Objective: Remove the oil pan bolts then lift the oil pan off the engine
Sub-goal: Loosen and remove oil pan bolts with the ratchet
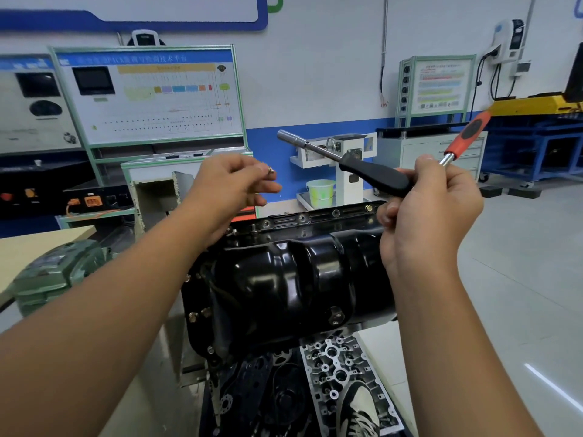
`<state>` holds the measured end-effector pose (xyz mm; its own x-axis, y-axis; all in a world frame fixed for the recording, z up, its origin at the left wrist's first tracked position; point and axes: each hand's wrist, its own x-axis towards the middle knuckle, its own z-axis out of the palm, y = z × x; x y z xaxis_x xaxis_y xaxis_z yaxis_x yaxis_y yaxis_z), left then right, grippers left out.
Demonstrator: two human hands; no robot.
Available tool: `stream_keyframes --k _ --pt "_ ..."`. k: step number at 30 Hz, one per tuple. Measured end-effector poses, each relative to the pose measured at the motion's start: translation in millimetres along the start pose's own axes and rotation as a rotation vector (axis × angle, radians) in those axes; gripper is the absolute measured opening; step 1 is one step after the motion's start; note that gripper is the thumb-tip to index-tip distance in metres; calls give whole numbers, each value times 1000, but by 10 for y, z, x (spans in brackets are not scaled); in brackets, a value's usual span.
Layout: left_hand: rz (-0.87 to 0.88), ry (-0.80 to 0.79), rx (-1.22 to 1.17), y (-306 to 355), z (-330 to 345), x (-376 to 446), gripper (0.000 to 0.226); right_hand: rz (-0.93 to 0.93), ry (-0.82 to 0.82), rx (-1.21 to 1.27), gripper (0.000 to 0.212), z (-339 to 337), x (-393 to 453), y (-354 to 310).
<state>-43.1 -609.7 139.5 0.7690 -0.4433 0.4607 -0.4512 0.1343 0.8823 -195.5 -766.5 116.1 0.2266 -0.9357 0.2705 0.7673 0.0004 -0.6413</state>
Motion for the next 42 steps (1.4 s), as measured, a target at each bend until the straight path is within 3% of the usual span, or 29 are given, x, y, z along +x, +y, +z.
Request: stream_keyframes --k 3,5,7,9,13,15,29,35,38,42 --pt "-175 127 -366 84 -58 -35 12 9 24 18 16 16 18 1" --pt "-302 183 -470 108 -109 -33 9 12 36 30 17 16 20 8" --pt "-443 184 -395 101 -146 -21 10 13 45 42 17 19 26 11" --pt "-527 149 -81 72 -157 -10 13 11 51 41 16 24 31 10" --pt "-353 138 935 -20 -238 -47 21 14 48 26 15 35 30 5" --pt "-276 96 1157 -21 -233 -112 28 16 47 24 15 39 25 4" --pt "-17 132 1327 -53 96 -173 30 8 31 23 17 19 40 21" --pt "-20 109 1443 -57 162 -108 22 7 34 2 16 9 51 21" --pt "-21 104 1496 -37 223 -98 31 4 40 -4 16 9 52 18" --pt "-67 127 1389 -33 281 -88 30 1 41 4 16 11 47 18"
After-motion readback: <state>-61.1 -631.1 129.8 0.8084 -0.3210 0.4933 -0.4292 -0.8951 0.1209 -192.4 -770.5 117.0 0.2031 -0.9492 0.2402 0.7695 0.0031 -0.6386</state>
